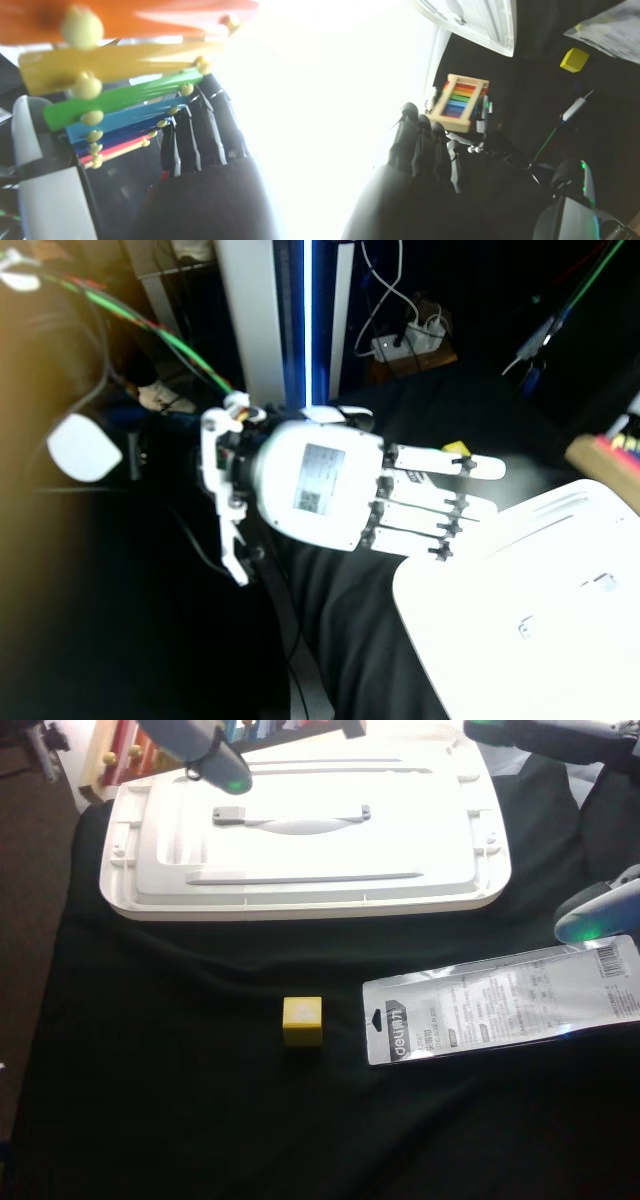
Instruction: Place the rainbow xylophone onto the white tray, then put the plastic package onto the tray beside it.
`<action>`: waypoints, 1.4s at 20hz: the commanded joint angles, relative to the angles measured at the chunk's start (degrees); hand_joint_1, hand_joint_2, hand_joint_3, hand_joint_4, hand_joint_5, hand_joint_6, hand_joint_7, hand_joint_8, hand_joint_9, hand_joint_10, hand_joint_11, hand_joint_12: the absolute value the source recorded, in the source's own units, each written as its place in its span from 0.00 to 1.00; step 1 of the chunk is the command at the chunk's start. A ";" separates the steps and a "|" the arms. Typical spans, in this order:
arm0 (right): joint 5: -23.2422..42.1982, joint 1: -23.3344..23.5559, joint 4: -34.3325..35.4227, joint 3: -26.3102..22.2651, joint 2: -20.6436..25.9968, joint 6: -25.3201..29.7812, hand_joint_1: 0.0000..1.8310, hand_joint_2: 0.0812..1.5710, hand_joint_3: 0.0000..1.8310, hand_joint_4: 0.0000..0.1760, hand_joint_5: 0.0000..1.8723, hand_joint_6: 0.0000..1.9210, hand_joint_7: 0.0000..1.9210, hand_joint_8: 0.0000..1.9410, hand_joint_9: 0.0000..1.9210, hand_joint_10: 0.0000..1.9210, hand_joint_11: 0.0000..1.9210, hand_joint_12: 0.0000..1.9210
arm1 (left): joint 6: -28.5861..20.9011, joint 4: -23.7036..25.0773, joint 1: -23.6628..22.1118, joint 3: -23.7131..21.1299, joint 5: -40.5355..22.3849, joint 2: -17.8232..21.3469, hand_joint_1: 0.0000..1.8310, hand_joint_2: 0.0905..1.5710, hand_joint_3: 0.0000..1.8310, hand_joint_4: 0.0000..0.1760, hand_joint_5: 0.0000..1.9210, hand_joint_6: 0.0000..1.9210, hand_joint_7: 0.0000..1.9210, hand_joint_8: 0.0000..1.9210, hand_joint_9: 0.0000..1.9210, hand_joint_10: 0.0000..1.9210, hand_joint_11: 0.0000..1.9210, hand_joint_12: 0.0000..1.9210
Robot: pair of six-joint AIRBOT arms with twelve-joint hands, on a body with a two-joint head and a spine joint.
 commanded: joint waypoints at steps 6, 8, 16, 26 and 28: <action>6.45 2.88 2.47 0.91 -1.64 0.17 0.35 0.41 0.00 0.69 0.02 0.00 0.07 0.00 0.04 0.01 0.04 0.01 | -0.14 -3.74 1.02 9.39 -2.18 -7.36 0.73 0.60 0.00 0.00 0.29 0.37 0.26 0.36 0.26 0.31 0.08 0.56; 6.46 3.82 1.78 0.91 -2.03 0.17 0.37 0.42 0.00 0.65 0.01 0.00 0.06 0.00 0.05 0.01 0.02 0.01 | -0.14 -5.67 2.06 11.65 -2.53 -8.99 0.74 0.58 0.00 0.00 0.31 0.32 0.30 0.26 0.29 0.21 0.04 0.53; 6.65 4.14 1.30 0.88 -2.46 0.19 0.37 0.44 0.01 0.84 0.00 0.00 0.07 0.00 0.07 0.00 0.03 0.01 | -0.16 -14.23 7.97 17.29 -4.26 -12.46 0.69 0.63 0.00 0.00 0.28 0.30 0.33 0.07 0.33 0.06 0.14 0.58; 6.80 4.14 0.87 0.90 -2.68 0.20 0.42 0.43 0.00 0.52 0.03 0.00 0.09 0.00 0.07 0.00 0.07 0.03 | -0.39 -17.46 10.43 20.45 -5.83 -15.37 0.69 0.60 0.00 0.00 0.40 0.07 0.40 0.01 0.37 0.02 0.09 0.37; 6.80 4.14 0.74 0.91 -2.72 0.20 0.42 0.43 0.00 0.52 0.04 0.01 0.08 0.00 0.06 0.00 0.06 0.03 | -0.56 -17.46 10.75 21.11 -5.90 -16.01 0.67 0.59 0.00 0.00 0.40 0.02 0.37 0.00 0.33 0.00 0.06 0.28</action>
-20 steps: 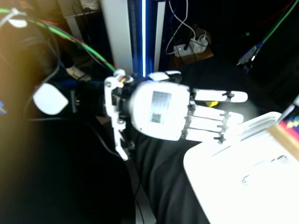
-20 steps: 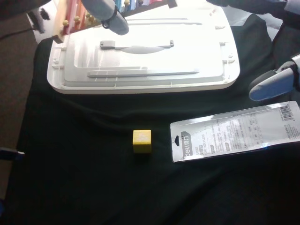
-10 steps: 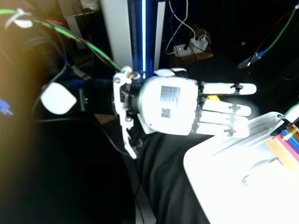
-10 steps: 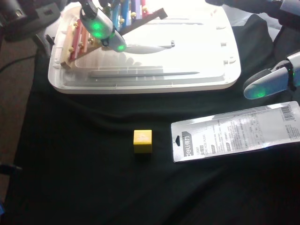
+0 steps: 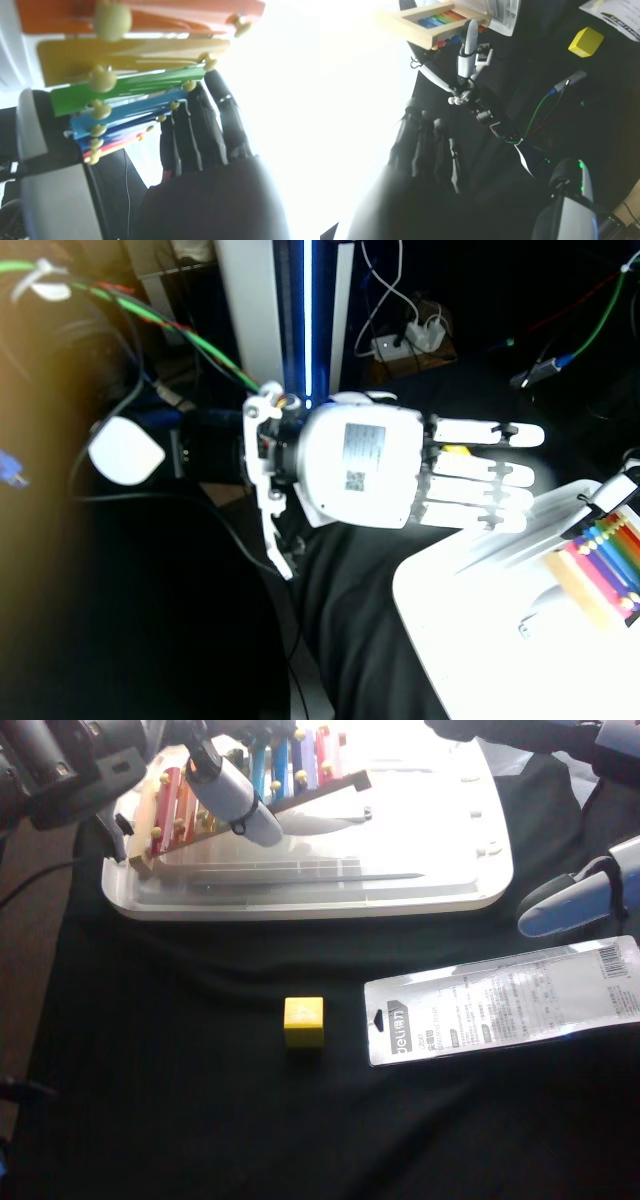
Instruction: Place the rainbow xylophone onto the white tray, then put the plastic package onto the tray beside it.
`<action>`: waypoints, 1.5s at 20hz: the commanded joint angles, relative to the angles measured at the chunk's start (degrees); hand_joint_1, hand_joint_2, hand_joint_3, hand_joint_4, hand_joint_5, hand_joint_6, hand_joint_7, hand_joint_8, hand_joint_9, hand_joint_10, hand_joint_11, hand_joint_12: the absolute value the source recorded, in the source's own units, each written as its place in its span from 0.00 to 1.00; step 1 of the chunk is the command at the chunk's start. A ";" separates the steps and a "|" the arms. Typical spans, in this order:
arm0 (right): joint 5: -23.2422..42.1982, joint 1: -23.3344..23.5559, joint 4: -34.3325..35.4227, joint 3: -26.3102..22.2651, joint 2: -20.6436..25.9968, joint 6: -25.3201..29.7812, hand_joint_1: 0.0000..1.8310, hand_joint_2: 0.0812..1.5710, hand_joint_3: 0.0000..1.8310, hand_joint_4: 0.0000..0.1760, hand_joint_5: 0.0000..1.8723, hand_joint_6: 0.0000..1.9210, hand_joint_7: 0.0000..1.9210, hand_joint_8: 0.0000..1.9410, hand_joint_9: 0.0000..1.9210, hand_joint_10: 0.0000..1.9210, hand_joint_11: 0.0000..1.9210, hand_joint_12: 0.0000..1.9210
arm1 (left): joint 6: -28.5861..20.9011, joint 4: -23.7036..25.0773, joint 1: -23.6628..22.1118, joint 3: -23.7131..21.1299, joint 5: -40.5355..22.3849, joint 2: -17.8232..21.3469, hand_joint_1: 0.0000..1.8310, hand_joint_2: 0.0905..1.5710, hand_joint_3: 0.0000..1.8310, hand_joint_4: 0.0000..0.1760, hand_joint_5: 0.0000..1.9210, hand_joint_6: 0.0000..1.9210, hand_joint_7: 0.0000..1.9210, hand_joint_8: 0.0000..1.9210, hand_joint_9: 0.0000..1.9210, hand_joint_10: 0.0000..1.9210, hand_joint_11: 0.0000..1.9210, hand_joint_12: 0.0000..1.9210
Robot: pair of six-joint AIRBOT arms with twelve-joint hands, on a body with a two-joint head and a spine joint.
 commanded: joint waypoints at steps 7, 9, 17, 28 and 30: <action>5.61 0.75 3.56 0.20 -0.18 0.29 0.41 0.44 0.00 0.48 0.05 0.00 0.08 0.00 0.06 0.00 0.06 0.03 | -0.86 -1.33 0.13 1.70 -4.45 -2.13 0.64 0.51 0.00 0.00 0.25 0.00 0.24 0.00 0.21 0.00 0.02 0.25; 5.62 0.75 3.54 0.26 -0.26 0.29 0.41 0.44 0.00 0.54 0.04 0.00 0.08 0.00 0.06 0.00 0.06 0.03 | -0.86 -0.87 0.15 2.03 -3.87 -2.71 0.65 0.50 0.00 0.00 0.24 0.00 0.23 0.00 0.19 0.00 0.01 0.24; 5.74 0.94 3.48 0.39 -0.35 0.29 0.42 0.48 0.01 0.48 0.04 0.00 0.09 0.00 0.07 0.00 0.06 0.04 | -0.85 0.85 0.15 4.61 -0.22 -5.54 0.59 0.49 0.00 0.48 0.12 0.00 0.12 0.00 0.09 0.00 0.00 0.21; 5.77 1.38 1.29 -2.08 0.61 0.32 0.37 0.43 0.00 0.29 0.00 0.00 0.04 0.00 0.04 0.00 0.06 0.05 | -4.80 0.47 -2.37 -2.52 -6.74 0.86 0.50 0.43 0.00 0.78 0.00 0.00 0.00 0.00 0.00 0.00 0.00 0.00; 5.68 1.37 -0.30 -3.77 1.87 0.32 0.38 0.44 0.00 0.22 0.00 0.00 0.03 0.00 0.03 0.00 0.05 0.05 | -4.80 0.48 -3.57 -5.74 -8.61 3.36 0.49 0.43 0.00 0.99 0.00 0.00 0.00 0.00 0.00 0.00 0.00 0.00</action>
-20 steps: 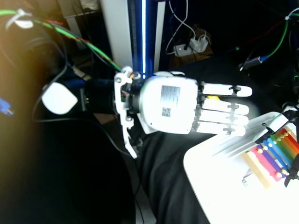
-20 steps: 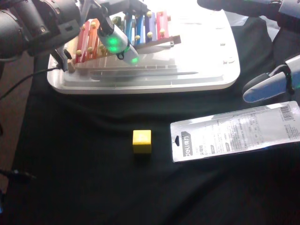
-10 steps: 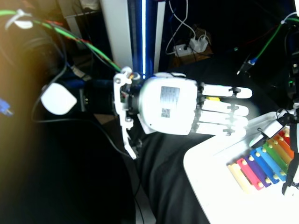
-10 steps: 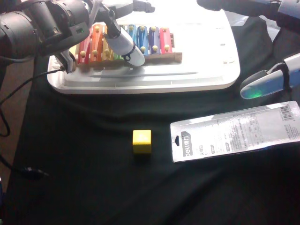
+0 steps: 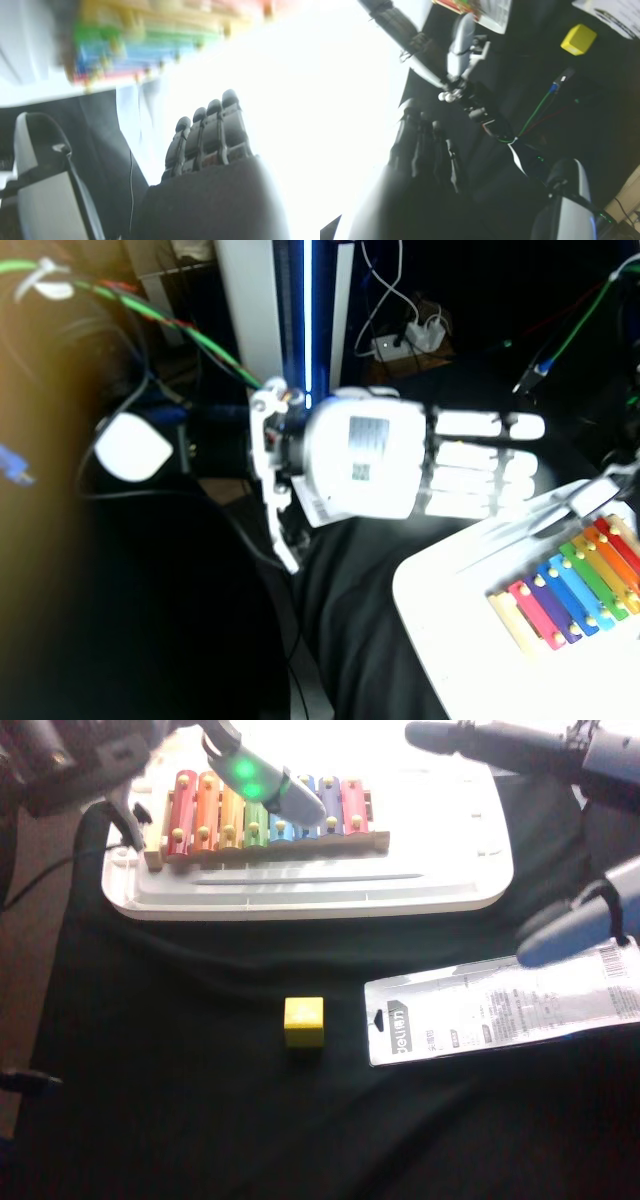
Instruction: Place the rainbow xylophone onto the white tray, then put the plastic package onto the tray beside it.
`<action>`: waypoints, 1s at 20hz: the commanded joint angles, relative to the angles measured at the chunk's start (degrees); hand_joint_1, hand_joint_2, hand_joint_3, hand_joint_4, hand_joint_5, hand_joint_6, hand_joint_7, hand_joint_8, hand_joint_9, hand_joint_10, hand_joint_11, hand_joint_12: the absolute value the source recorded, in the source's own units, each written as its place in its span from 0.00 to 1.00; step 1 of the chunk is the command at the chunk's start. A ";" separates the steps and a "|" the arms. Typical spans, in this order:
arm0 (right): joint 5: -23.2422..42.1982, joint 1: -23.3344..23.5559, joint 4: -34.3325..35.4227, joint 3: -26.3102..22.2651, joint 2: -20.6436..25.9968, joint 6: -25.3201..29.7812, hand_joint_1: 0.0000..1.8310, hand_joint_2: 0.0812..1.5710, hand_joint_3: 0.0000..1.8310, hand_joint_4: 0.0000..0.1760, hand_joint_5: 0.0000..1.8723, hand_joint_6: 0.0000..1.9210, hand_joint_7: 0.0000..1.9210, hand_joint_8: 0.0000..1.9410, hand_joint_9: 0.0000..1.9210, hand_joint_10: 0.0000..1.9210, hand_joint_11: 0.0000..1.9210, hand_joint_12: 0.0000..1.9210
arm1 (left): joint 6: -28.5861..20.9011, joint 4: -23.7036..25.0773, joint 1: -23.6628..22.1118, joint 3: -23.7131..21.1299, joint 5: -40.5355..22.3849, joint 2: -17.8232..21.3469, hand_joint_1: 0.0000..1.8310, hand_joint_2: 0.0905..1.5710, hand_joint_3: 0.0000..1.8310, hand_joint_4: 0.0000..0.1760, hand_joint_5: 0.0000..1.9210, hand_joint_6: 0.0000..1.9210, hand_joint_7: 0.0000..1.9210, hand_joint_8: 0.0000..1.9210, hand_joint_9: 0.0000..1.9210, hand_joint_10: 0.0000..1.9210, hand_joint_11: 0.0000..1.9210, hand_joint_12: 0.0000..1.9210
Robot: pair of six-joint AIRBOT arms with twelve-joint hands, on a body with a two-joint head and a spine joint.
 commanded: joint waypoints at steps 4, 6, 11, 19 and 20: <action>1.61 0.93 -2.63 -1.78 2.15 3.52 0.41 0.43 0.00 0.30 0.00 0.00 0.00 0.00 0.00 0.00 0.00 0.04 | 0.69 -0.50 -2.56 -5.60 -6.58 4.71 0.47 0.39 0.00 0.62 0.00 0.00 0.00 0.00 0.00 0.00 0.01 0.00; 0.06 0.93 -5.61 -1.76 2.50 5.67 0.40 0.40 0.00 0.30 0.00 0.00 0.00 0.00 0.00 0.00 0.00 0.01 | 0.74 0.68 -3.24 -7.68 -6.93 6.76 0.48 0.41 0.00 0.64 0.00 0.00 0.00 0.00 0.00 0.00 0.00 0.00; -2.90 0.94 -10.90 -2.09 3.92 8.86 0.36 0.32 0.00 0.00 0.00 0.00 0.00 0.00 0.00 0.00 0.02 0.03 | 0.99 5.48 -4.52 -12.56 -6.94 10.48 0.42 0.38 0.00 0.26 0.00 0.00 0.00 0.00 0.00 0.00 0.00 0.00; -5.92 0.97 -18.32 -3.24 7.60 13.98 0.36 0.33 0.00 0.00 0.00 0.00 0.00 0.00 0.00 0.00 0.00 0.00 | 2.23 7.90 -5.00 -17.40 -6.70 15.30 0.41 0.37 0.00 0.00 0.00 0.00 0.00 0.00 0.00 0.00 0.03 0.01; -6.23 0.97 -19.13 -3.24 7.92 14.52 0.36 0.33 0.00 0.00 0.00 0.00 0.00 0.00 0.00 0.00 0.00 0.00 | 2.39 7.91 -4.97 -17.75 -6.70 15.71 0.41 0.36 0.00 0.02 0.00 0.00 0.00 0.00 0.00 0.00 0.02 0.01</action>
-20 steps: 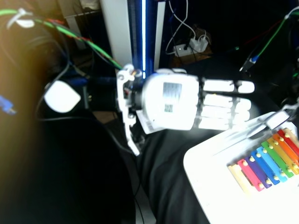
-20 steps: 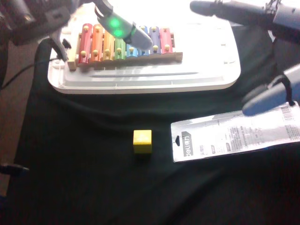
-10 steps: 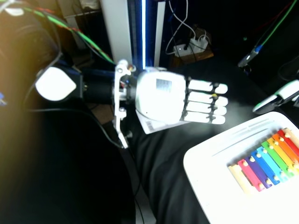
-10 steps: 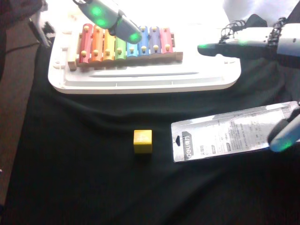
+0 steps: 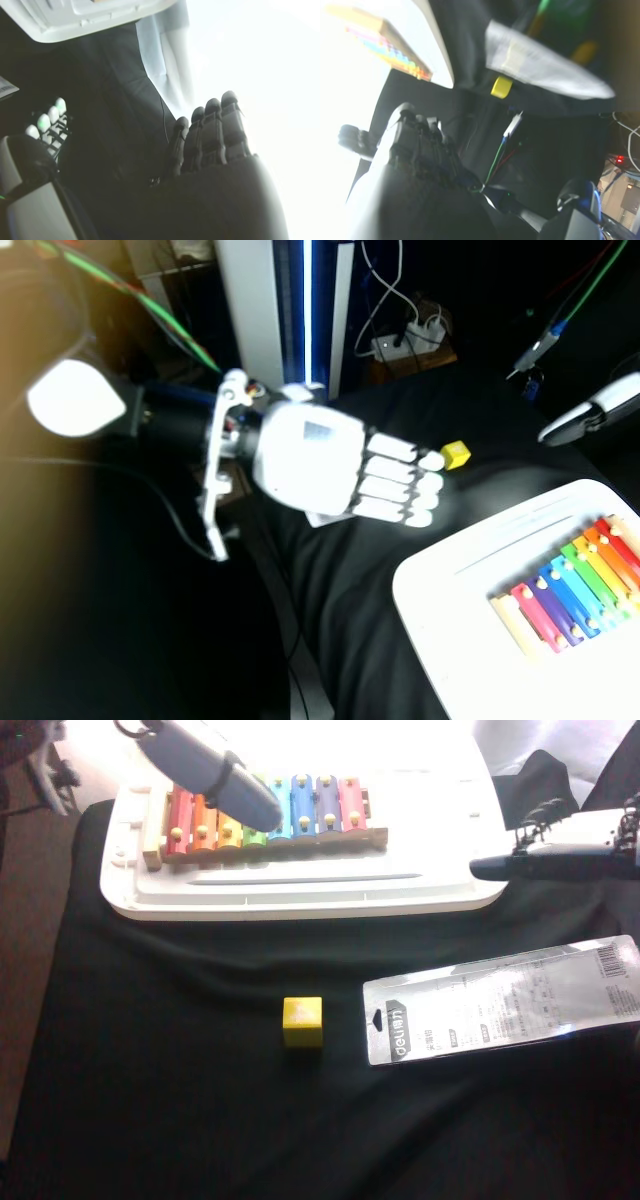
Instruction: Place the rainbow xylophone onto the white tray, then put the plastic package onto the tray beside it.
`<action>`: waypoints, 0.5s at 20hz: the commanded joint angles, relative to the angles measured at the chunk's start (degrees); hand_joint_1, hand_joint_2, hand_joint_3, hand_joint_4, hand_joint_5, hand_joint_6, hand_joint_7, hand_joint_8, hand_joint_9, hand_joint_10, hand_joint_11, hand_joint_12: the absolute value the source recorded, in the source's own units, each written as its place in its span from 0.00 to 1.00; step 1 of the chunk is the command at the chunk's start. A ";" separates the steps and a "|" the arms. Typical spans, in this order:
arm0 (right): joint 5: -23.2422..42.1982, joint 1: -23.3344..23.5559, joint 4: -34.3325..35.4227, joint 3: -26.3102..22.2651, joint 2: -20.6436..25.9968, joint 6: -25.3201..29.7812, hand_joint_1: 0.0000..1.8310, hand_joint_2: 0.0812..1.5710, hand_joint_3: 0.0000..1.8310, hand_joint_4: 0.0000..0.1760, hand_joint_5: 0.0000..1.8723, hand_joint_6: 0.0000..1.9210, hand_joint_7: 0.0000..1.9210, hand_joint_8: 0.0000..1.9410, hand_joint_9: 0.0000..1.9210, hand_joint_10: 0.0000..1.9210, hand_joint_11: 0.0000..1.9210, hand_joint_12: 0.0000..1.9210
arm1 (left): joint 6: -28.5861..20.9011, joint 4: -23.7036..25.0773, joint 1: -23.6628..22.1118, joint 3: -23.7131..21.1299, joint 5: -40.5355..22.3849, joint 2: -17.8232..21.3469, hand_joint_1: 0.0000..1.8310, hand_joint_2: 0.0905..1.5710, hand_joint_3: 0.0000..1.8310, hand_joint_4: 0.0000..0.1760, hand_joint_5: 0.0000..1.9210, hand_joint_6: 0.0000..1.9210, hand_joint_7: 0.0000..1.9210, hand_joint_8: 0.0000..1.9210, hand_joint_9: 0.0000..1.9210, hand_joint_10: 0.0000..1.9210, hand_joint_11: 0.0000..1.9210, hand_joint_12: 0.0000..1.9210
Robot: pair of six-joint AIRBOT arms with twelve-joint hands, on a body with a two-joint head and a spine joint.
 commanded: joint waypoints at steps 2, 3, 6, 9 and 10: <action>2.27 0.97 2.37 -0.17 0.51 1.36 0.33 0.35 0.01 0.00 0.00 0.00 0.00 0.00 0.00 0.00 0.00 0.00 | 0.75 -1.71 -0.46 -1.37 -3.64 0.99 0.44 0.37 0.00 0.09 0.00 0.00 0.00 0.00 0.00 0.00 0.03 0.01; 1.98 0.97 1.58 -0.17 0.64 1.95 0.33 0.35 0.01 0.00 0.00 0.00 0.00 0.00 0.00 0.00 0.00 0.00 | 1.24 -1.72 -0.27 -2.15 -3.58 1.73 0.44 0.37 0.00 0.09 0.00 0.00 0.00 0.00 0.00 0.00 0.03 0.01; 0.47 0.96 -0.35 -0.18 0.75 2.86 0.30 0.34 0.00 0.00 0.00 0.00 0.00 0.00 0.00 0.00 0.00 0.00 | 2.59 -1.72 -0.32 -4.30 -3.47 3.75 0.44 0.37 0.00 0.48 0.00 0.00 0.00 0.00 0.00 0.00 0.00 0.00; -1.03 0.96 -2.17 -0.17 0.65 3.37 0.27 0.33 0.00 0.00 0.00 0.00 0.00 0.00 0.00 0.00 0.00 0.00 | 3.68 -2.06 -0.89 -5.79 -4.01 5.44 0.44 0.38 0.00 0.45 0.00 0.00 0.00 0.00 0.00 0.00 0.00 0.00; -1.41 0.96 -2.52 -0.16 0.54 3.37 0.27 0.33 0.00 0.00 0.00 0.00 0.00 0.00 0.00 0.00 0.00 0.00 | 5.55 -3.71 -0.90 -6.82 -4.25 6.64 0.46 0.39 0.01 0.22 0.00 0.00 0.00 0.00 0.00 0.00 0.00 0.00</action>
